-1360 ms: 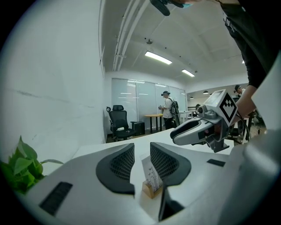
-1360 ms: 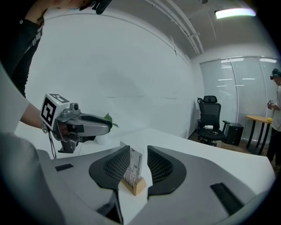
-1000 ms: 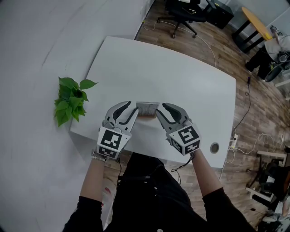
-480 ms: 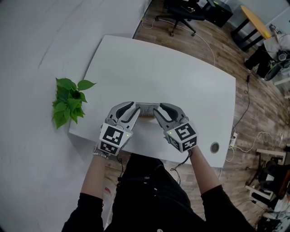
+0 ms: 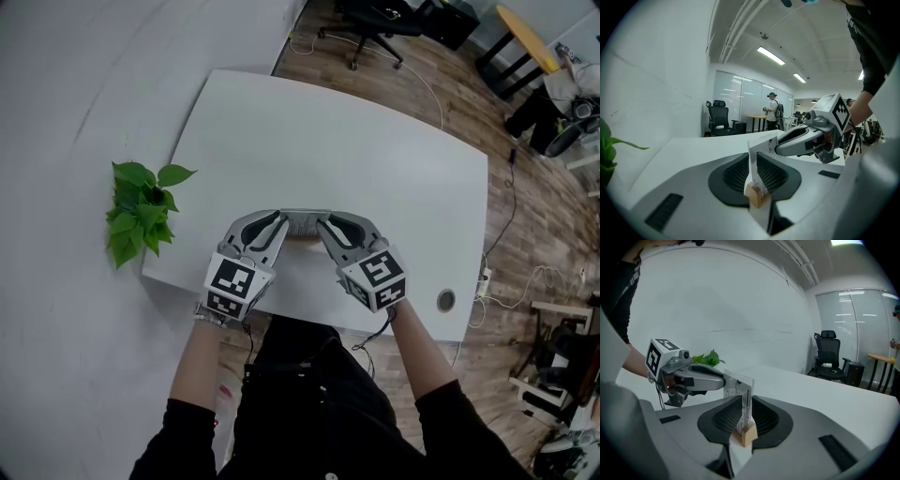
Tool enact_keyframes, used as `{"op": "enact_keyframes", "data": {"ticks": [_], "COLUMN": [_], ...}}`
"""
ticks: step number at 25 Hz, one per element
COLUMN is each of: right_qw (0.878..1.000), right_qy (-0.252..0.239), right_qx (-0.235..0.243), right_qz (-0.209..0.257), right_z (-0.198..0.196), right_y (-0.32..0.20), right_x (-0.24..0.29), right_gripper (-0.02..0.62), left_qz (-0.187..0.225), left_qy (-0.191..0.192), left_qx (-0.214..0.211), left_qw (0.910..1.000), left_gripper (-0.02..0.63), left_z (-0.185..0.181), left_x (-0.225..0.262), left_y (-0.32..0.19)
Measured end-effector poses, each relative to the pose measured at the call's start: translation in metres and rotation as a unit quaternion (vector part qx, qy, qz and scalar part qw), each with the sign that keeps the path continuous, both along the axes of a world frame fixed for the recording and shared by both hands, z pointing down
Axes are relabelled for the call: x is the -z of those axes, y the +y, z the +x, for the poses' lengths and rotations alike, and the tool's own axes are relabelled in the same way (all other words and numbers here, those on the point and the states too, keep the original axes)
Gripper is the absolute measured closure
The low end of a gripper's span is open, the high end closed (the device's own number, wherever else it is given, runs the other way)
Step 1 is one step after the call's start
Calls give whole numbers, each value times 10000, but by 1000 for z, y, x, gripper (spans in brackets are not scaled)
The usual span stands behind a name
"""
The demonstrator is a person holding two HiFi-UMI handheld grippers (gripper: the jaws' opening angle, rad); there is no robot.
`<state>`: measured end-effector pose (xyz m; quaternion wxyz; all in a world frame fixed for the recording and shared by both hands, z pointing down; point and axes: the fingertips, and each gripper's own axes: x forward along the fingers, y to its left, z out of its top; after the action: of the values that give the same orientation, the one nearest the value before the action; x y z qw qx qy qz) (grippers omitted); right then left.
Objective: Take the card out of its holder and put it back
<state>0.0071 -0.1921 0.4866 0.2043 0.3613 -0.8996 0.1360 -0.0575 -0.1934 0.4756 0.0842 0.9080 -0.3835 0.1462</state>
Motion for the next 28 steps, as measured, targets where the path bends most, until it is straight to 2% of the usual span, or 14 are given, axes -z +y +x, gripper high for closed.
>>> {"op": "enact_keyframes", "data": {"ticks": [15,28], "right_qw": [10000,10000], "right_qy": [24,-14], "right_qx": [-94,-49], "right_qz": [-10,48], "right_z": [0,2], "right_y": [3,6], "right_x": [2,16], "right_gripper": [503,506], "left_qz": [-64,68], "left_qy": [-20,-176], "left_qx": [-135,-139], "left_qw": [9999,9997], "left_gripper": [551,552], "left_z": [1,4], "left_x": [-1,16], "left_y": [5,8]}}
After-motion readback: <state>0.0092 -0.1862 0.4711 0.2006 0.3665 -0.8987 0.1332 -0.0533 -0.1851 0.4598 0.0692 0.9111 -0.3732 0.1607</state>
